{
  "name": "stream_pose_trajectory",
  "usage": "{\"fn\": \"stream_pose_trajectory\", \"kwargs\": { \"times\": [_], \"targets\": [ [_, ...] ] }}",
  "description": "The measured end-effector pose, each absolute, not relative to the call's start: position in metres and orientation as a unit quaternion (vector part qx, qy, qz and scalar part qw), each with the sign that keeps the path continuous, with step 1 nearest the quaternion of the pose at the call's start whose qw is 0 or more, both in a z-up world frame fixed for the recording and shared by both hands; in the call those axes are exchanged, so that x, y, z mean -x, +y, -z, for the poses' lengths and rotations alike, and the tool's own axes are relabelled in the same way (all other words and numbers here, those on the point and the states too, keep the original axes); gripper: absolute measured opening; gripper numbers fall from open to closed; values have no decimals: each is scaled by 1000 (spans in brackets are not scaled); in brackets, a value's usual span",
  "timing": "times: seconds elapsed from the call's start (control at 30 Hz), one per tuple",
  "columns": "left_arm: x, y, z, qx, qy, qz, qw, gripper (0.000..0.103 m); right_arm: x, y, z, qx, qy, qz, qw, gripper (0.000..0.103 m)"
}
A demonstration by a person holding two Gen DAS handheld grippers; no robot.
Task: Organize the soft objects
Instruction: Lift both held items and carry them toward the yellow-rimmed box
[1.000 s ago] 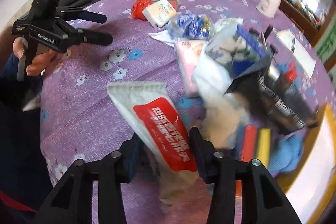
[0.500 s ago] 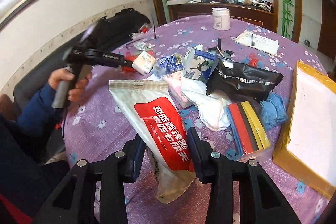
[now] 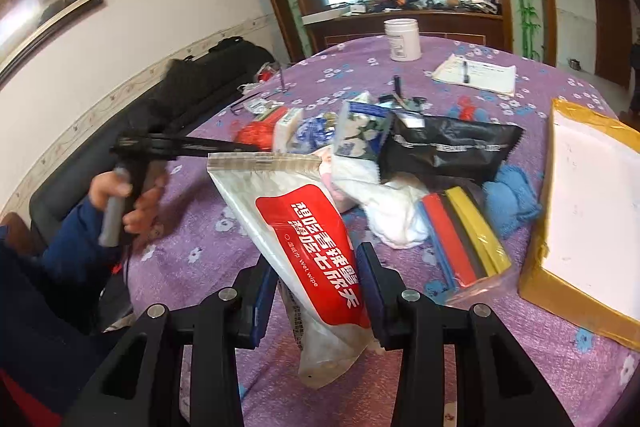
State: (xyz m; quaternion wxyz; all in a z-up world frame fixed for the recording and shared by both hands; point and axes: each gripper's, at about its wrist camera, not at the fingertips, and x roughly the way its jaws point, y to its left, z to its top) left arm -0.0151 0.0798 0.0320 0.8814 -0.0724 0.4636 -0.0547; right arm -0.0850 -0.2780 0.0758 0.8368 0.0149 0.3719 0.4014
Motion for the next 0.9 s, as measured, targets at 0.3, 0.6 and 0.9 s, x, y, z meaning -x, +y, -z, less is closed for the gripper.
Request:
{"fn": "stream_pose_trajectory", "kwargs": {
  "times": [0.3,0.6,0.9],
  "targets": [
    [29,53,-56,62,440,85,892,27,72,-295,-72,-56,373,-362,853,43],
    [31,-18,-72,25,425,160,891,27,64,-325,-75,-101,365,-313,871,43],
    [18,-93,-89,-7,411,220,885,27,26,-380,-96,-169,339,-222,898,43]
  ]
}}
